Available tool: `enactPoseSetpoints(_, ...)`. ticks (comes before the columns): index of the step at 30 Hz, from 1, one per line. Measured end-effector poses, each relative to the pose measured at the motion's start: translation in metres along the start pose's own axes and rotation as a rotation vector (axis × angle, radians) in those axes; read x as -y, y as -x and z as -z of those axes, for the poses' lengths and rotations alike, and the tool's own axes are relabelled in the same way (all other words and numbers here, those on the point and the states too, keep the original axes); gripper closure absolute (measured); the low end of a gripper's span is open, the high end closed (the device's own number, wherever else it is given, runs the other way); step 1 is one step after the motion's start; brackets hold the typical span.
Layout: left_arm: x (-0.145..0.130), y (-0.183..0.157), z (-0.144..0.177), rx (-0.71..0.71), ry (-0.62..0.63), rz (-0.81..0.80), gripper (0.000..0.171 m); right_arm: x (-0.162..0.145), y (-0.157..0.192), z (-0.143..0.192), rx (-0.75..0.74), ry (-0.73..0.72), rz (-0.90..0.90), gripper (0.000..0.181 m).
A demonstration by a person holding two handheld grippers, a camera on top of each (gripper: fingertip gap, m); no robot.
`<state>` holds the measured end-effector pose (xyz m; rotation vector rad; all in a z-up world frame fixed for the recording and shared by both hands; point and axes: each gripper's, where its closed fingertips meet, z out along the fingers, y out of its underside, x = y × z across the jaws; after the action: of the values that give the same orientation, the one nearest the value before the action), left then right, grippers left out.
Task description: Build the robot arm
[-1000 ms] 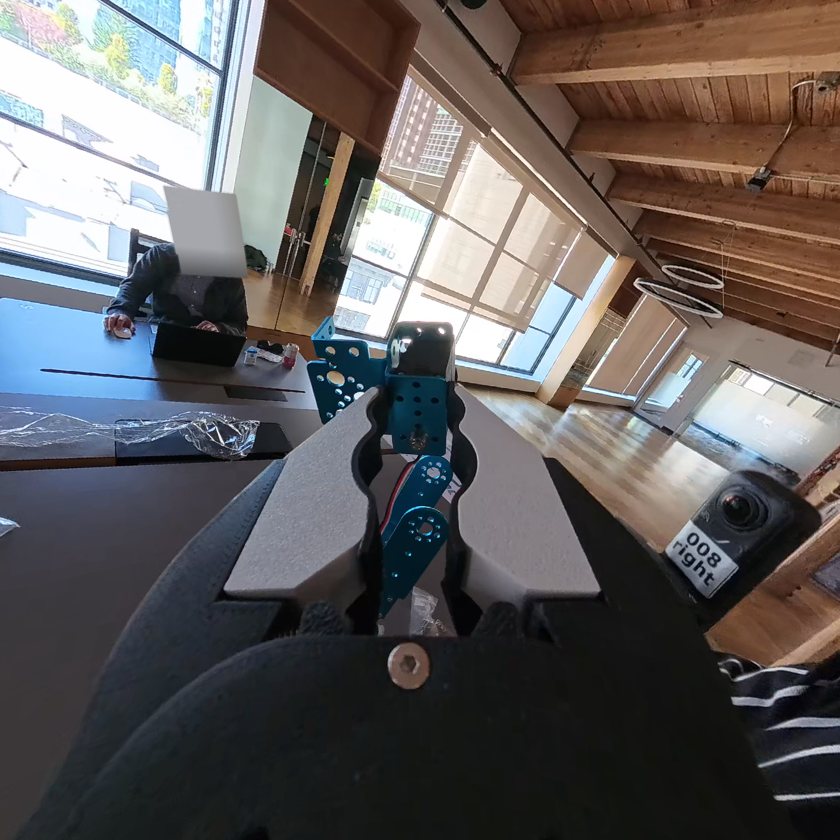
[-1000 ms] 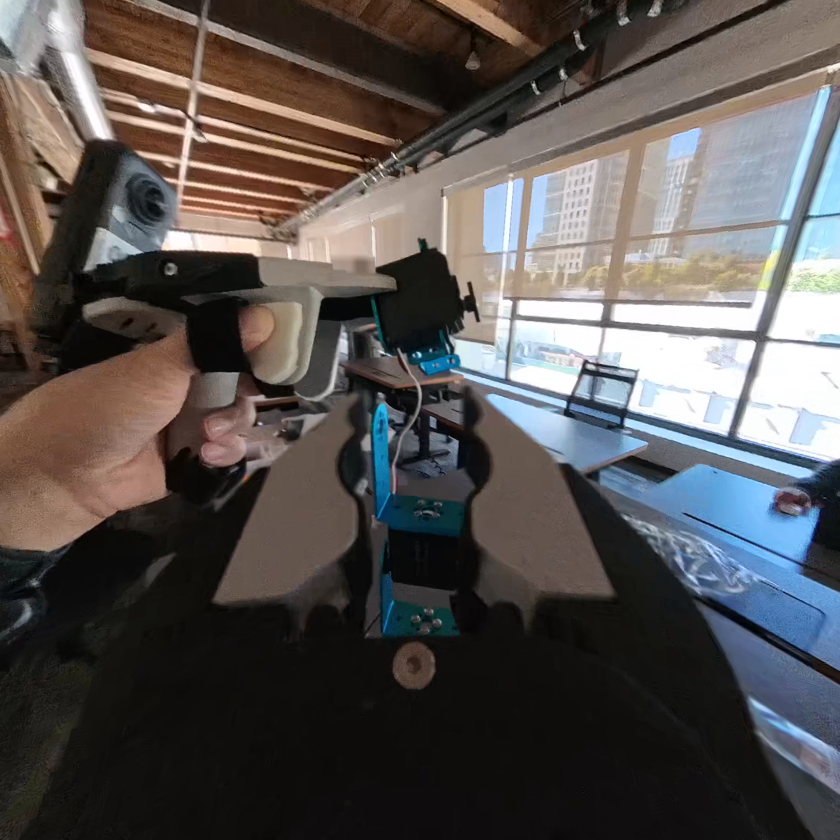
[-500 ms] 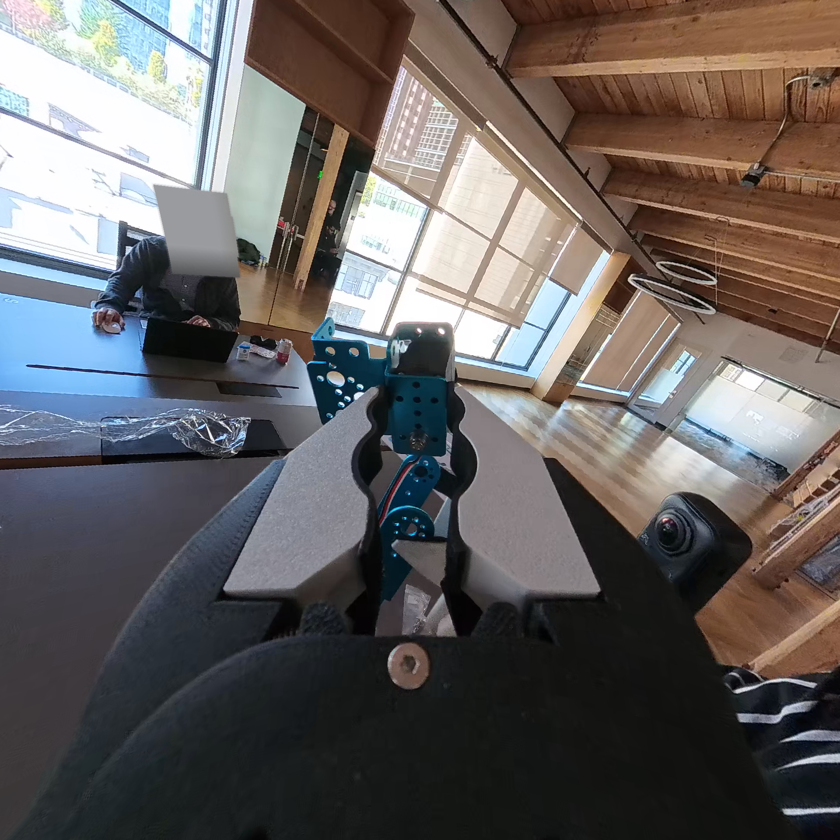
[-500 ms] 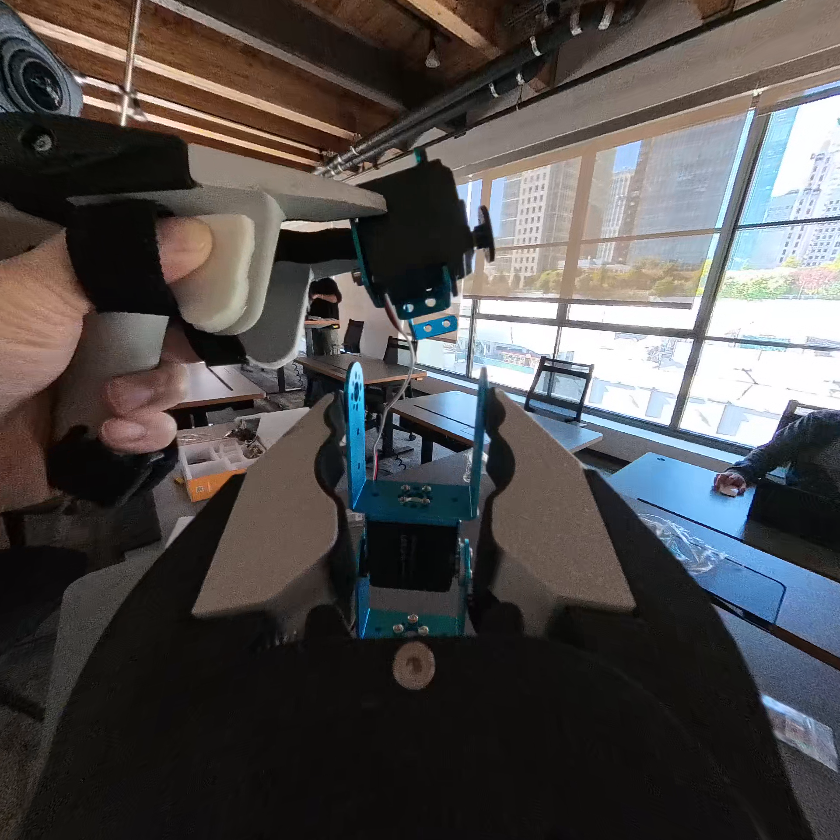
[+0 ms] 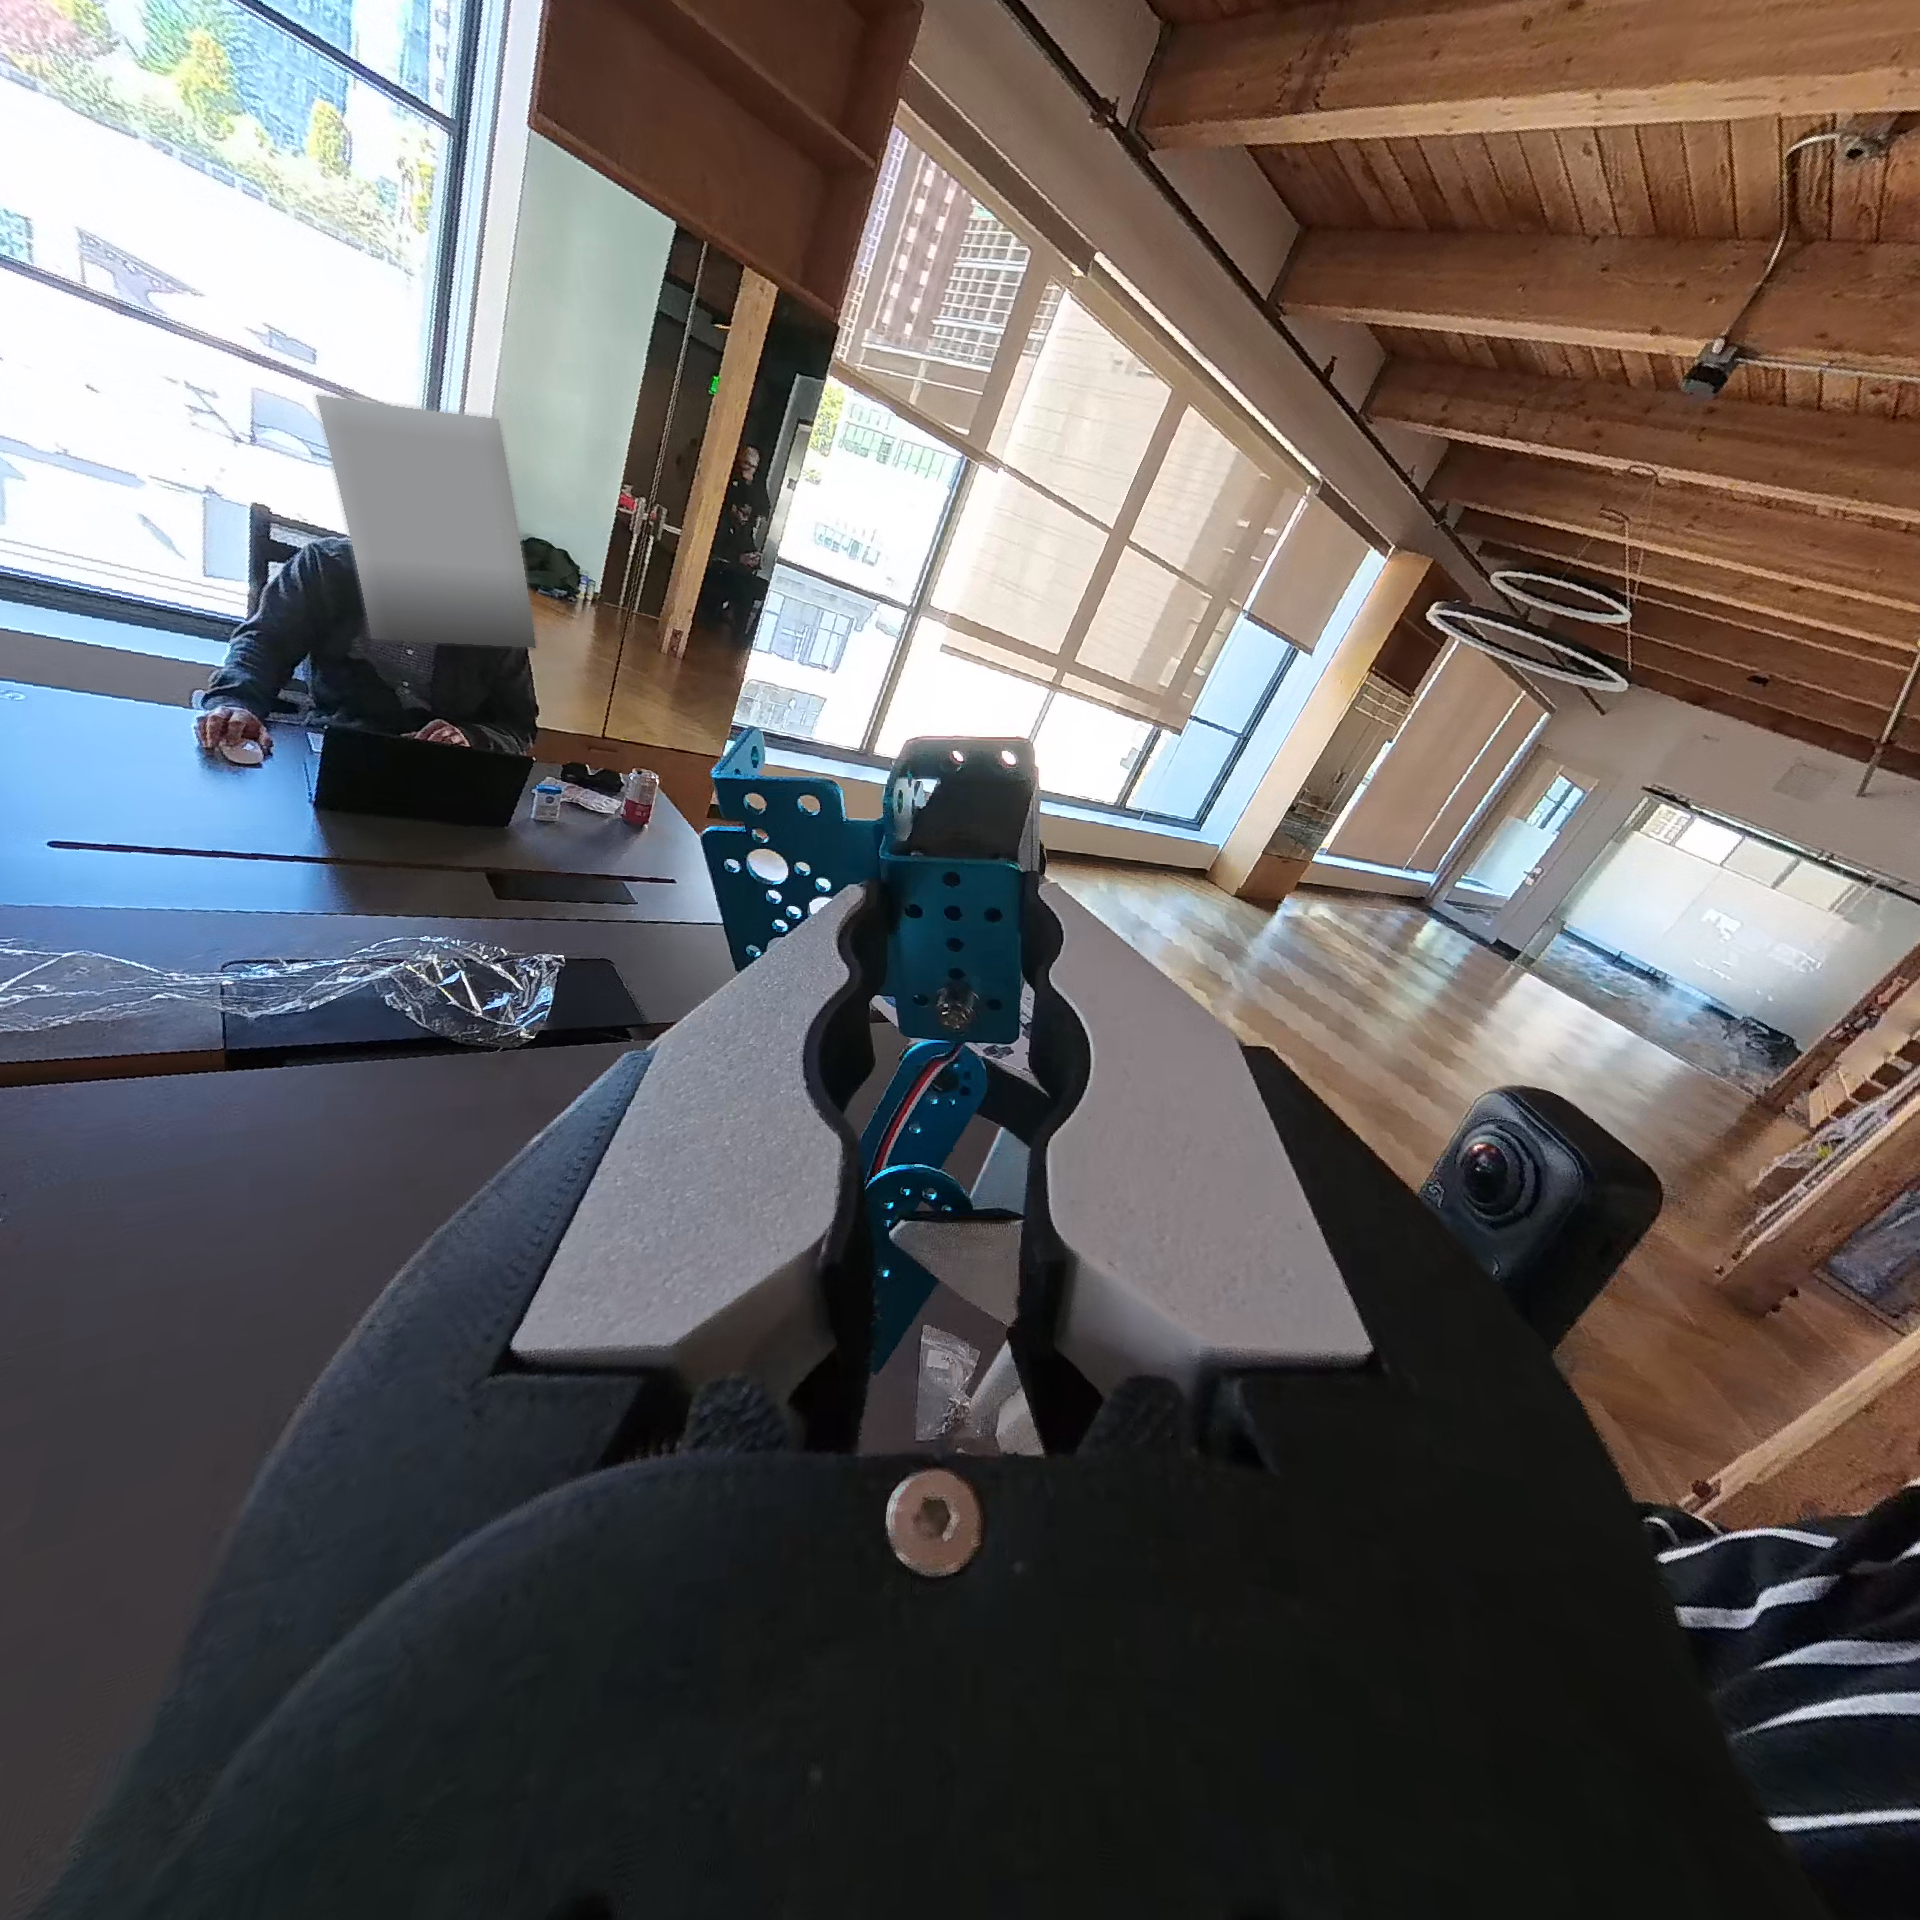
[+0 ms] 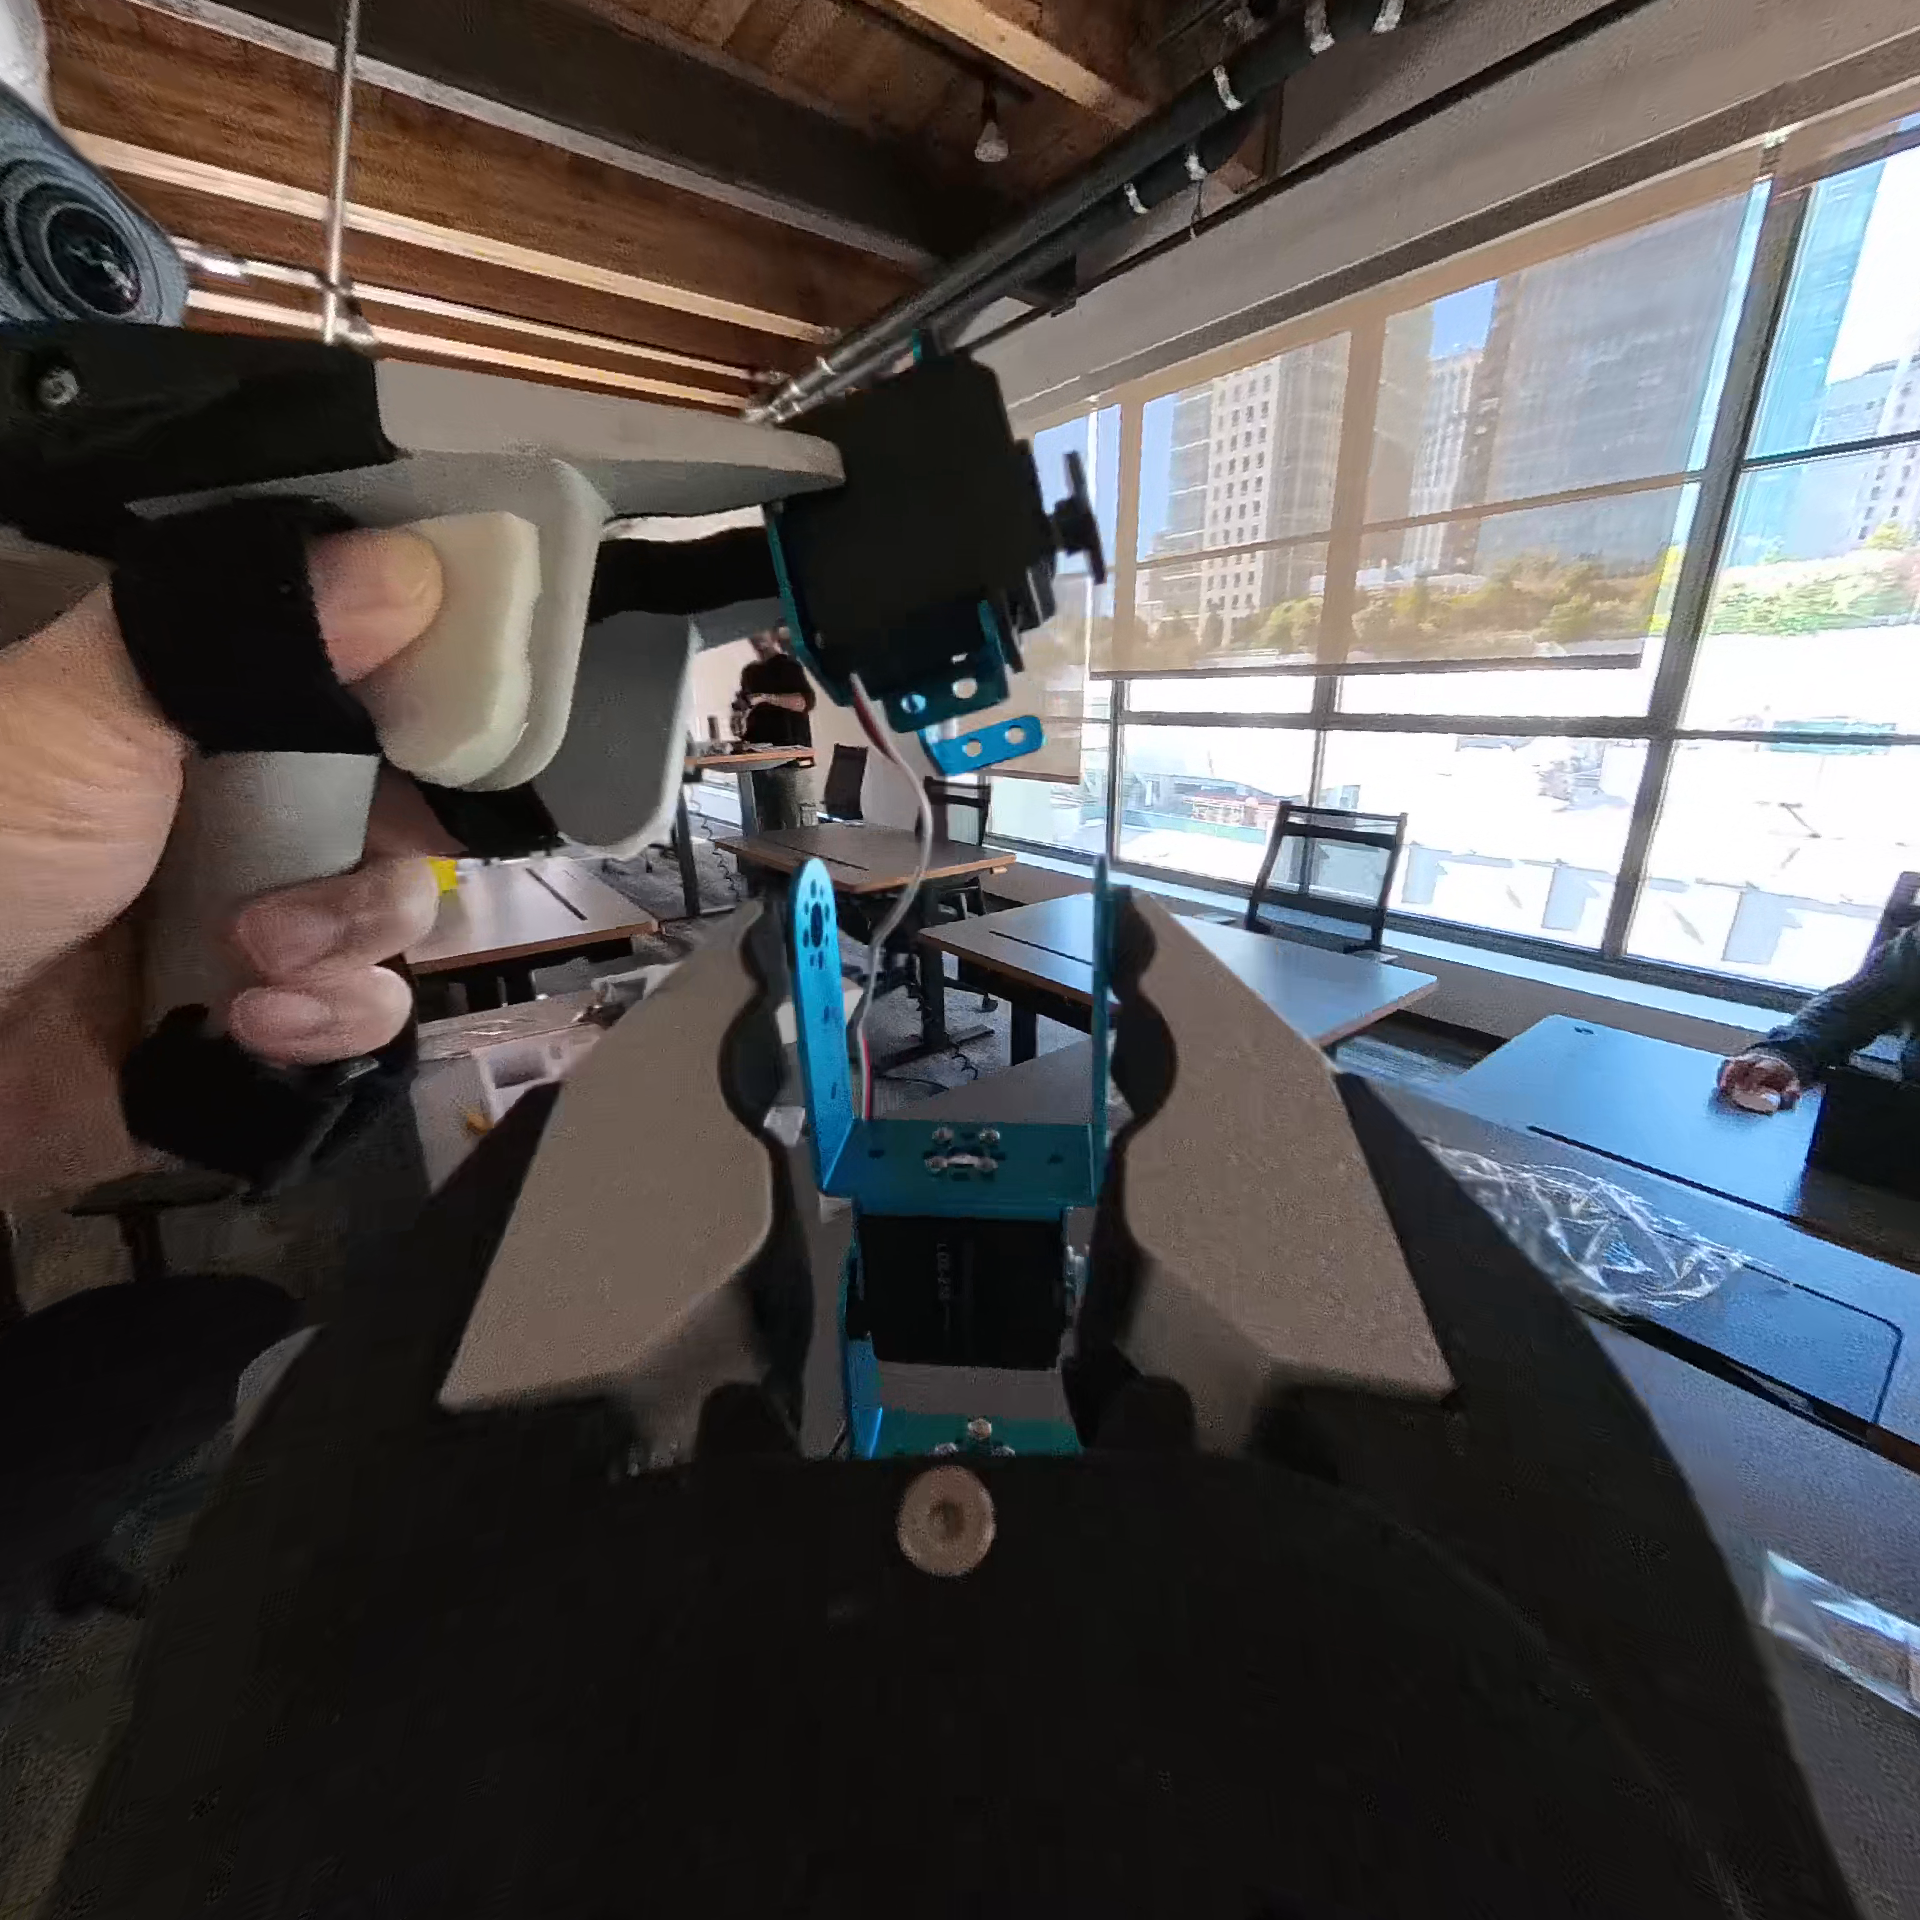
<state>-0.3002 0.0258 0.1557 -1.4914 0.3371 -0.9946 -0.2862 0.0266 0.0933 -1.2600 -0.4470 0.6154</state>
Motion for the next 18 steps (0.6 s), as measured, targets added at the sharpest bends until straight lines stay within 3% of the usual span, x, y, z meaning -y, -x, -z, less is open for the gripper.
enactPoseSetpoints(3, 0.001, 0.001, 0.001, -0.001, -0.003, 0.003, 0.148, -0.001, 0.001, -0.001, 0.006, 0.012, 0.002, 0.121)
enactPoseSetpoints(5, 0.002, 0.002, 0.001, -0.001, -0.008, 0.008, 0.148, 0.000, 0.002, -0.003, 0.006, 0.024, 0.008, 0.104)
enactPoseSetpoints(6, 0.002, 0.002, 0.002, -0.003, -0.010, 0.012, 0.148, 0.002, 0.003, -0.002, 0.015, 0.013, 0.001, 0.121)
enactPoseSetpoints(9, 0.002, 0.002, 0.004, -0.006, -0.017, 0.021, 0.148, 0.001, 0.004, -0.004, 0.028, 0.014, -0.001, 0.121)
enactPoseSetpoints(12, 0.001, -0.001, 0.006, -0.016, -0.021, 0.035, 0.148, 0.002, 0.009, -0.003, 0.075, 0.028, 0.009, 0.097)
enactPoseSetpoints(13, 0.000, -0.002, 0.006, -0.021, -0.022, 0.044, 0.148, 0.006, 0.008, 0.001, 0.093, 0.003, 0.001, 0.119)
enactPoseSetpoints(15, -0.002, -0.004, 0.006, -0.034, -0.024, 0.064, 0.148, 0.013, 0.002, 0.007, 0.131, -0.032, -0.030, 0.126)
enactPoseSetpoints(16, -0.003, -0.005, 0.006, -0.038, -0.024, 0.069, 0.148, 0.019, -0.001, 0.008, 0.148, -0.060, -0.059, 0.121)
enactPoseSetpoints(18, -0.006, -0.007, 0.006, -0.041, -0.017, 0.070, 0.148, 0.035, -0.005, 0.015, 0.193, -0.130, -0.048, 0.095)
